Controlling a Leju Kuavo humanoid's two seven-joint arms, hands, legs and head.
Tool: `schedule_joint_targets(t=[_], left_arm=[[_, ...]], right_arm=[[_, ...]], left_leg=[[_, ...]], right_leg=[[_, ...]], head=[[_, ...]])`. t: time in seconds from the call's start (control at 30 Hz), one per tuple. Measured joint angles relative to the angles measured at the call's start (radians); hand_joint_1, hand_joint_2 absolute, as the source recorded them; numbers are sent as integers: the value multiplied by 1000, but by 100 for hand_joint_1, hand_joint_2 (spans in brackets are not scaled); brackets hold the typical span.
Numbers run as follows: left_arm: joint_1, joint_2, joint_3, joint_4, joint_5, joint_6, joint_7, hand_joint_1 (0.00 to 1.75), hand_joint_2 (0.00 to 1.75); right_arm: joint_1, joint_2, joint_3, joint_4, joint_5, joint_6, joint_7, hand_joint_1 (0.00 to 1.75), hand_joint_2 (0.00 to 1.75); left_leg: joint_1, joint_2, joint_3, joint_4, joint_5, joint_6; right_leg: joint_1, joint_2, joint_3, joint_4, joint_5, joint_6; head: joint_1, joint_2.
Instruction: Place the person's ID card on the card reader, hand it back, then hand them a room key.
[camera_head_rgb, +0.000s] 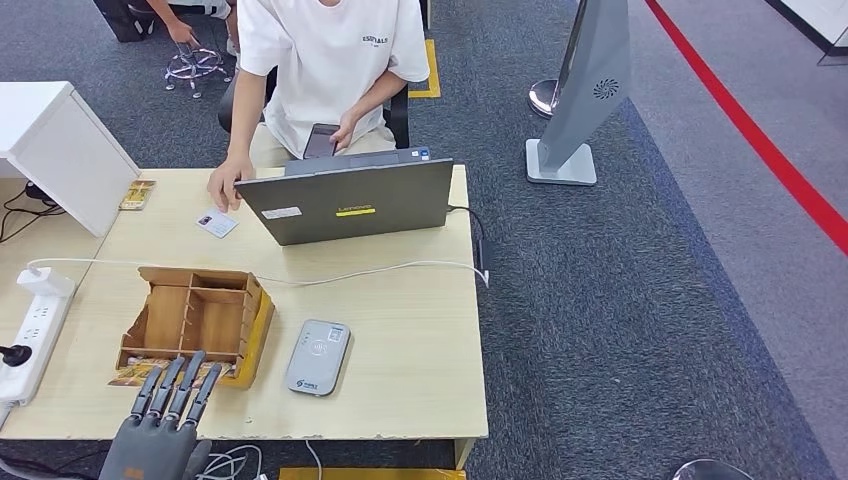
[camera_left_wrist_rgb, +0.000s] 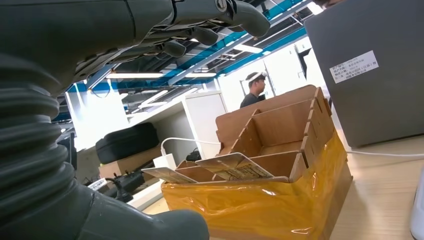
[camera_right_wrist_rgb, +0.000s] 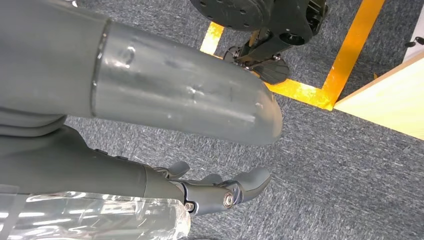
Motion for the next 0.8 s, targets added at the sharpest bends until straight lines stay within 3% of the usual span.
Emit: schedule_joint_targets(t=[0.17, 0.33, 0.43, 0.57, 0.8], left_arm=[[-45, -17, 24, 77, 65, -27, -67, 0, 175], [-107, -78, 111, 205, 71, -13, -159, 0, 175], [-149, -120, 154, 275, 45, 16, -181, 0, 175], [-263, -195, 222, 447, 7, 63, -202, 0, 175], [-363, -254, 292, 631, -4, 91, -228, 0, 175]], right_arm=[[-22, 0, -10, 10, 48, 14, -20, 0, 0], [-49, 1, -26, 27, 95, 19, -41, 0, 0], [-60, 1, -29, 38, 114, 16, -45, 0, 0], [-91, 0, -28, 66, 124, -1, -45, 0, 0], [-103, -9, -15, 98, 98, -13, -33, 0, 0]], left_leg=[[0, 0, 0, 0, 0, 0], [0, 0, 0, 0, 1, 0], [0, -1, 0, 0, 1, 1], [0, -3, 0, 0, 3, 1], [0, -2, 0, 0, 3, 1]], right_leg=[[0, 0, 0, 0, 0, 0], [0, 0, 0, 0, 1, -1], [0, -1, 0, 0, 1, -1], [0, -4, 1, 0, 2, -1], [0, -3, 1, 0, 2, -2]], head=[[0, 0], [0, 0], [0, 0], [2, 0], [1, 0]])
